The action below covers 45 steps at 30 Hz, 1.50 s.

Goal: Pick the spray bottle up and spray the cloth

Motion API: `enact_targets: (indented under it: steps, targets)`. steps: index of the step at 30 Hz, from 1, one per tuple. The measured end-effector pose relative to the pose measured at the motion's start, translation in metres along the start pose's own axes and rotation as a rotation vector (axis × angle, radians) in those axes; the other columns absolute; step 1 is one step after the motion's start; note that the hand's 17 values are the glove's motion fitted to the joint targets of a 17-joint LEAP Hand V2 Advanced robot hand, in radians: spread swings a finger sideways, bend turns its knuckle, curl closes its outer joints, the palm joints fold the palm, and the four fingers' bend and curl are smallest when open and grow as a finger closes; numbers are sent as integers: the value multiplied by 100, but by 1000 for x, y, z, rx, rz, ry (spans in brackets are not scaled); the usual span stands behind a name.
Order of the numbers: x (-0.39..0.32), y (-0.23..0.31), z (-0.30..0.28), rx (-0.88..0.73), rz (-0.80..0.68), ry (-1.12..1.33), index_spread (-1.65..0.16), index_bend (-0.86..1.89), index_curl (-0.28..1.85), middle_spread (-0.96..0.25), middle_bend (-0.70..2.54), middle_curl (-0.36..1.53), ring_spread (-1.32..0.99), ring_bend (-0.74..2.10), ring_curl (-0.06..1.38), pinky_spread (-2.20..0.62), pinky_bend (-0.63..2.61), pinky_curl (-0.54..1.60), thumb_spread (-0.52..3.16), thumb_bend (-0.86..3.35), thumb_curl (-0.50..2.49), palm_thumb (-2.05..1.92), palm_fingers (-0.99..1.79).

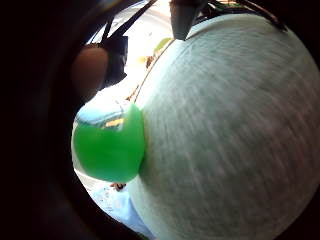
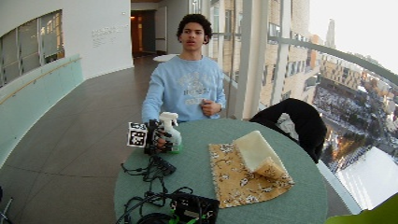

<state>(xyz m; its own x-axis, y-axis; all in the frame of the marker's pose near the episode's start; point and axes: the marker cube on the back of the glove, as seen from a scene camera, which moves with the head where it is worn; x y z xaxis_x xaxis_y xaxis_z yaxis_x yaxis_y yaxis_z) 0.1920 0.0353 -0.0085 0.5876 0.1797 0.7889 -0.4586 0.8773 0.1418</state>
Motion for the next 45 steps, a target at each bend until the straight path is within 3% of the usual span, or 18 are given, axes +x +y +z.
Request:
enact_targets:
  steps: [11, 21, 32, 45]
  targets:
    - [-10, -17, 17, 142, -3, -56, -32, 15, 29, -10, 19, 38, -11, 46, 36, 2, 32, 35, 94, 6, 39, 86, 114]
    - [-55, -57, 12, 204, 63, 119, -29, 14, 32, -10, 23, 41, -12, 48, 39, -9, 36, 38, 86, 0, 45, 90, 118]
    - [-122, -125, 27, 43, 103, 378, -27, 14, 34, -9, 25, 43, -11, 49, 39, -11, 39, 39, 84, -3, 50, 91, 120]
    - [-119, -167, 54, -140, 239, 633, -26, 14, 36, -9, 28, 44, -10, 50, 40, -12, 41, 40, 85, -3, 52, 88, 121]
